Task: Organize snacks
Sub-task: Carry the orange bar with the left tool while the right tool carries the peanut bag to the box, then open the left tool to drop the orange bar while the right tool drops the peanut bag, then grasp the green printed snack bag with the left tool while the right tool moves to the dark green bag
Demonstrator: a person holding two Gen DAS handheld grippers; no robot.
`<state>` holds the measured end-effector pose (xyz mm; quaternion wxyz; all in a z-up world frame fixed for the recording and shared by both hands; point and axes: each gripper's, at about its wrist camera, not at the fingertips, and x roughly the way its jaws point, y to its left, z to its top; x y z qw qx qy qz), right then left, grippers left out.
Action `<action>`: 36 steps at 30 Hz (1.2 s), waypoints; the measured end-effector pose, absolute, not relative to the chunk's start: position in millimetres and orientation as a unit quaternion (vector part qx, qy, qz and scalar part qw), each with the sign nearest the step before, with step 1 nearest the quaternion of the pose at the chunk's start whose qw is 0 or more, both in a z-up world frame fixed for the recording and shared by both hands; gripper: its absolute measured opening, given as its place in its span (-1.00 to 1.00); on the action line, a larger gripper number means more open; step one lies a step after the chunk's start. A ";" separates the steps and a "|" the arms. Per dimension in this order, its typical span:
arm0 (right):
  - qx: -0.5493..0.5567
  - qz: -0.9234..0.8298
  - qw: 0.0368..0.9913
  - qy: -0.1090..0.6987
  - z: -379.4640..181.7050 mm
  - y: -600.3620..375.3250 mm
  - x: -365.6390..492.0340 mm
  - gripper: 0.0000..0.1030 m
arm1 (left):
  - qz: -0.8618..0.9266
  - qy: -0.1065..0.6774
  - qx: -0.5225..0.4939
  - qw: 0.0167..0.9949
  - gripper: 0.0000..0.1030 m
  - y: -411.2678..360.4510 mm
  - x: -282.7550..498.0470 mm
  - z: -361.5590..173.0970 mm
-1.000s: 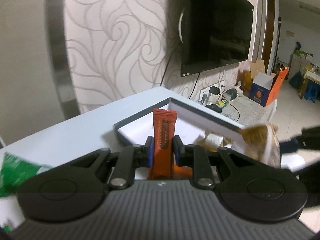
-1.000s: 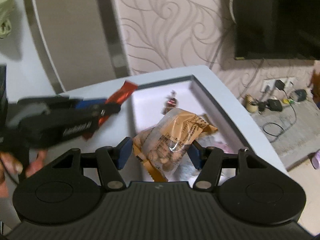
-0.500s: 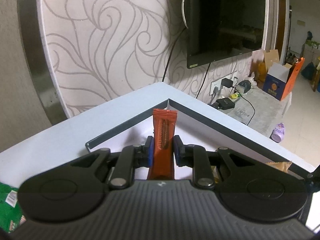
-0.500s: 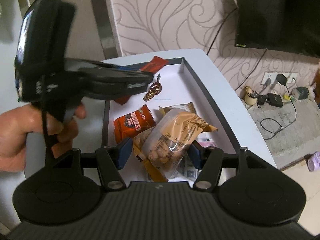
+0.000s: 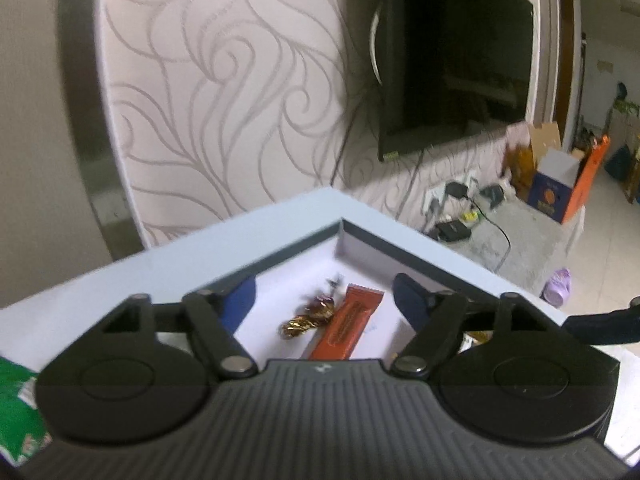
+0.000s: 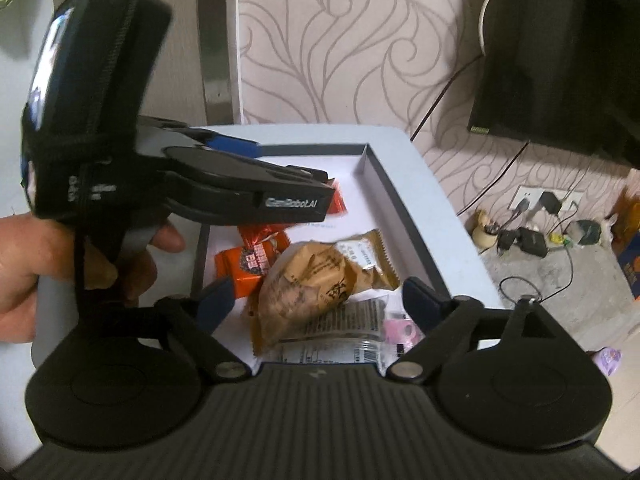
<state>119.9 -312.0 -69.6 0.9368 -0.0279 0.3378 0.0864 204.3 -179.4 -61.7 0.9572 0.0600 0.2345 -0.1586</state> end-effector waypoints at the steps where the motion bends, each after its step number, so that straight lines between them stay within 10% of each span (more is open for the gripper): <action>1: -0.027 0.084 0.939 0.333 -66.8 -312.7 116.8 0.87 | -0.157 0.228 0.058 0.959 0.51 -176.2 199.7 -57.9; 22: 0.038 0.163 0.933 0.318 -37.1 -203.5 114.4 0.95 | -0.098 0.187 0.087 0.974 0.79 37.5 25.7 -20.6; 36: 0.049 0.175 0.922 0.341 -39.1 -148.0 106.5 0.95 | -0.205 0.295 0.130 0.924 0.79 121.6 58.4 -64.7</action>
